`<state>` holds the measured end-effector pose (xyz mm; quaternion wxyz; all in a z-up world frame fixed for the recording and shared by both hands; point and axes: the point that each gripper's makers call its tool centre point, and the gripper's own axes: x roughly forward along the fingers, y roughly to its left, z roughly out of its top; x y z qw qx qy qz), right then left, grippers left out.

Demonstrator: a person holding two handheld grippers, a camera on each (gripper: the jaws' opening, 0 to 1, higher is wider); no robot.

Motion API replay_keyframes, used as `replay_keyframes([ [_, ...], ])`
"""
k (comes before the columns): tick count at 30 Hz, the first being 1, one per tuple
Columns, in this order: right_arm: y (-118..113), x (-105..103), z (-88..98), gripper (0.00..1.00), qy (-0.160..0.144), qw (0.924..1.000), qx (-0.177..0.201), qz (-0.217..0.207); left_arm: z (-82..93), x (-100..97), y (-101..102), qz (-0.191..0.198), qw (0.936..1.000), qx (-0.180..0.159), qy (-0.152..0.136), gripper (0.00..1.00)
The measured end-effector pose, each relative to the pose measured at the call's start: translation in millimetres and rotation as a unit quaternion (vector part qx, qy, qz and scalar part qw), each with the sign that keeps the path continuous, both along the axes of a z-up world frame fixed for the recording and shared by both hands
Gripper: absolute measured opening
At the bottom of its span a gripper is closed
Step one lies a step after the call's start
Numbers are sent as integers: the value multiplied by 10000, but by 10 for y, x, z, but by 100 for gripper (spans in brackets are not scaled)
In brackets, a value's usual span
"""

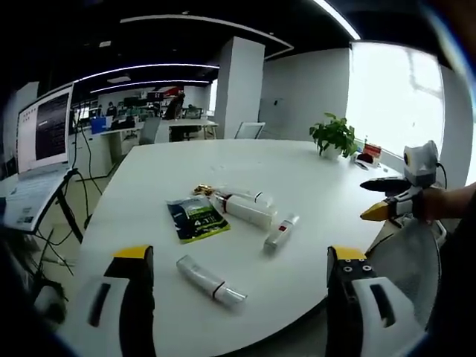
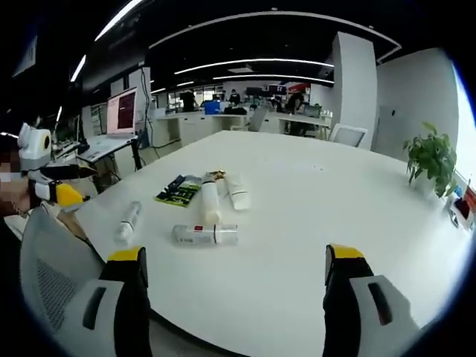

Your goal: Arrange the skincare products in the storage area until every visible bottle or jar stands upright without overlapping.

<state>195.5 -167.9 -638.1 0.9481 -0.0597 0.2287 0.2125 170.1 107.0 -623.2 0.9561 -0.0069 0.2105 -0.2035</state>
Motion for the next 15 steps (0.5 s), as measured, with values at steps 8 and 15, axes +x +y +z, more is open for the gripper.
replay_keyframes([
  [8, -66, 178, -93, 91, 175, 9997, -185, 54, -3, 22, 61, 145, 9999, -9, -11, 88],
  [15, 56, 466, -56, 83, 178, 9993, -230, 241, -9, 12, 33, 63, 10000, 74, -2, 88],
])
